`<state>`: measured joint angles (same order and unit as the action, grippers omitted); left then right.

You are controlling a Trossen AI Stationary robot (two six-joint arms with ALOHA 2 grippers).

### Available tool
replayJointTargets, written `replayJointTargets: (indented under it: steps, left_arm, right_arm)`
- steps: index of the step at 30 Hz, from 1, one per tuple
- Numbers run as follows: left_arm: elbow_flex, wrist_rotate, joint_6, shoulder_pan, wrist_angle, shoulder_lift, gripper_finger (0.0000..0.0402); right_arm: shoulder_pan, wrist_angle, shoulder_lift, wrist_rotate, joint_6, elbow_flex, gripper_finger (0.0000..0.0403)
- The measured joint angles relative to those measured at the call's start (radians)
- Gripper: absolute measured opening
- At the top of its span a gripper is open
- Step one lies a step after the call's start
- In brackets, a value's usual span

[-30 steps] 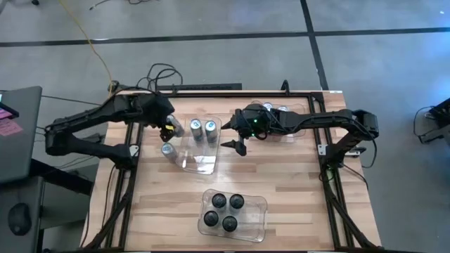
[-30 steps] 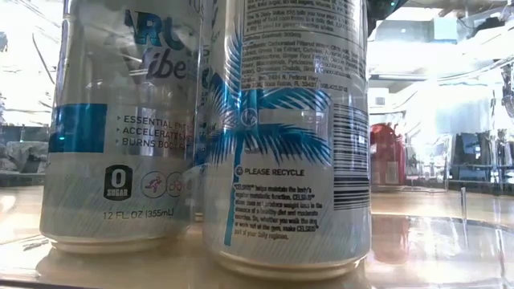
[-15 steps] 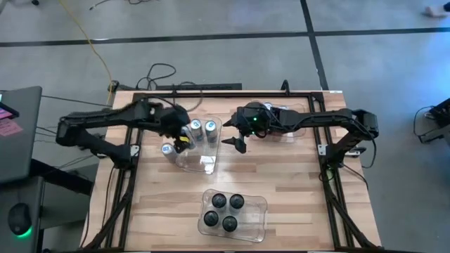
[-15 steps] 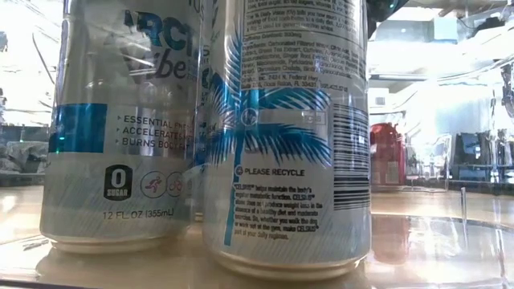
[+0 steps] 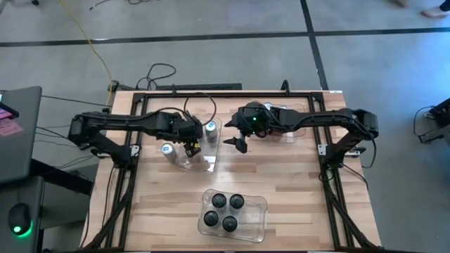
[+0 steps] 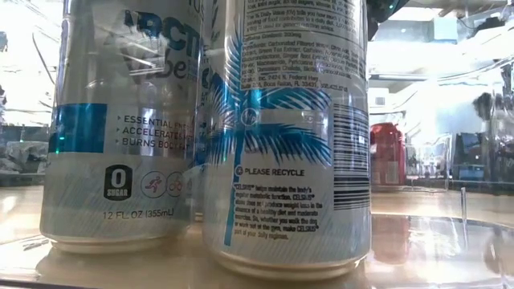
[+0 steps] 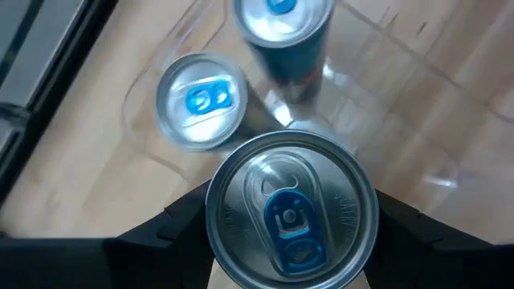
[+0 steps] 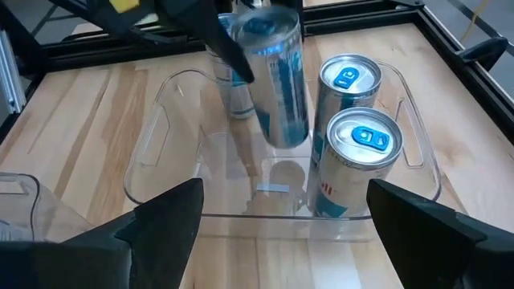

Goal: Sort soda cans
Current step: Put the blue soda can in the top left transparent bin

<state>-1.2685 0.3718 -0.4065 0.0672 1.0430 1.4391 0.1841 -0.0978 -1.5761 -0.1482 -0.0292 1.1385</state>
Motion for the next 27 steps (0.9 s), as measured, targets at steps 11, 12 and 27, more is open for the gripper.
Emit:
replayJointTargets:
  steps: [11, 12, 27]
  left_arm:
    - [0.105, -0.012, -0.047, -0.001, -0.080, 0.000, 0.0229]
    - [0.112, -0.012, -0.047, -0.001, -0.096, 0.000, 0.0229]
    - [0.197, -0.071, -0.047, 0.033, -0.182, 0.000, 0.0283]
  right_arm:
    - [0.000, -0.007, 0.000, -0.005, 0.003, 0.000, 0.0367]
    - [0.000, -0.007, 0.000, -0.005, 0.003, 0.000, 0.0367]
    - [0.000, -0.006, 0.000, -0.005, -0.005, 0.000, 0.0367]
